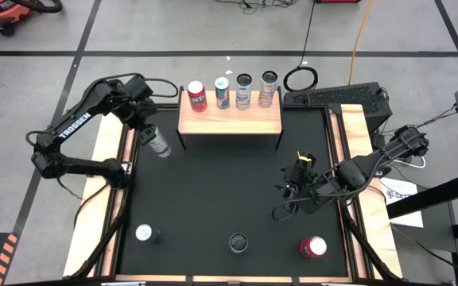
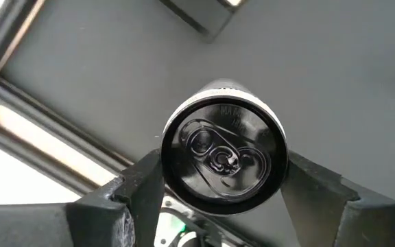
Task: Place canned beverage on shelf
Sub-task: Put the white-yellow soda can on the shelf aligned with the other white-yellow soda can
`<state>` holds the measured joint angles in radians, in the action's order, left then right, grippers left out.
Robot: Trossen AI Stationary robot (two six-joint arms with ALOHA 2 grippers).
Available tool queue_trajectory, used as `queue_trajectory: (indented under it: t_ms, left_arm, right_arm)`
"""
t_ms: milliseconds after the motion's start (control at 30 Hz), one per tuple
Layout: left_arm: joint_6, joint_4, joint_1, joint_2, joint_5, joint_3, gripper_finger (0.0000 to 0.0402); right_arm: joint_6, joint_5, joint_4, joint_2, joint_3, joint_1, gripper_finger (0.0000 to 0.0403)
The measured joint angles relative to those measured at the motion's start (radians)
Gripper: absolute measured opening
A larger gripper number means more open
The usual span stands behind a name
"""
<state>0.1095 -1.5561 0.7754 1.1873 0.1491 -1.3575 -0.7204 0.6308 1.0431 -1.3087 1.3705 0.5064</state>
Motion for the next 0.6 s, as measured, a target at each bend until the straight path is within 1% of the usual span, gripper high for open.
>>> queue_trajectory:
  t_ms: [100, 200, 333, 600]
  left_arm:
    - [-0.001, 0.000, -0.014, -0.003, 0.040, 0.000, 0.0244]
    - [-0.010, 0.006, -0.030, -0.003, 0.105, 0.000, 0.0244]
    - [-0.030, 0.048, -0.059, -0.003, 0.180, 0.000, 0.0244]
    - [-0.106, 0.167, -0.147, -0.002, 0.188, 0.000, 0.0244]
  right_arm:
    - [0.000, 0.000, 0.000, 0.000, 0.000, 0.000, 0.0244]
    - [0.000, 0.000, 0.000, 0.000, 0.000, 0.000, 0.0244]
    - [0.000, 0.000, 0.000, 0.000, 0.000, 0.000, 0.0244]
    - [0.000, 0.000, 0.000, 0.000, 0.000, 0.000, 0.0244]
